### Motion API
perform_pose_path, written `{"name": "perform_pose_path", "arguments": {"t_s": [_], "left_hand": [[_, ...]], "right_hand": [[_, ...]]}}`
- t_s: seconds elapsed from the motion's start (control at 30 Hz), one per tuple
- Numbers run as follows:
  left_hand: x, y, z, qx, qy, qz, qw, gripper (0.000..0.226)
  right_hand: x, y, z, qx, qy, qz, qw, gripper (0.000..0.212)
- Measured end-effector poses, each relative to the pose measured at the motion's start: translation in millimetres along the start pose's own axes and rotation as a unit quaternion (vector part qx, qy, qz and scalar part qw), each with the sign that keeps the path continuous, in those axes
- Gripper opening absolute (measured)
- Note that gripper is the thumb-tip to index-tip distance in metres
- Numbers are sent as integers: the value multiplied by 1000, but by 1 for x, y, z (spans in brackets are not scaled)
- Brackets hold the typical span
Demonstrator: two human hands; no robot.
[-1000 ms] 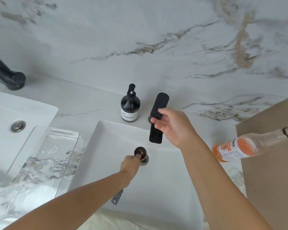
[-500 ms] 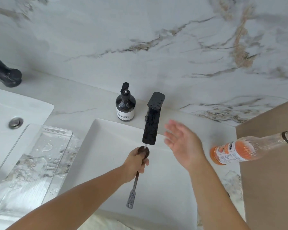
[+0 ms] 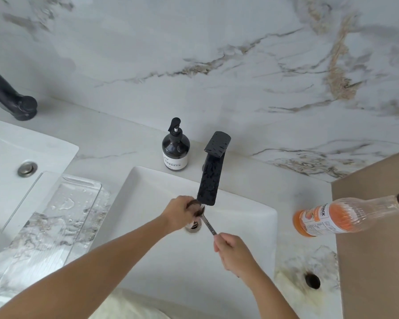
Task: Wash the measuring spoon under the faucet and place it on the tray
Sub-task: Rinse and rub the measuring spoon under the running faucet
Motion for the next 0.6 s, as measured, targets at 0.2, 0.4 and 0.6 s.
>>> {"name": "perform_pose_path", "arguments": {"t_s": [0.2, 0.4, 0.6], "left_hand": [[-28, 2, -1, 88, -121, -283, 947, 20], [-20, 11, -3, 38, -62, -224, 972, 29], [-35, 13, 2, 70, -46, -282, 956, 21]], "right_hand": [[-47, 4, -23, -1, -32, 85, 996, 40], [-2, -6, -5, -38, -41, 76, 996, 45], [-22, -8, -11, -64, -8, 89, 994, 44]]}}
Point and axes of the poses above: each hand's wrist, its own z-axis towards the middle knuckle, its own x-axis out of the back of the hand, y = z × x, the point moved 5 cm from there along z, towards the middle knuckle, and after that the axes turned 5 degrees about z, right-handed, at the moved point
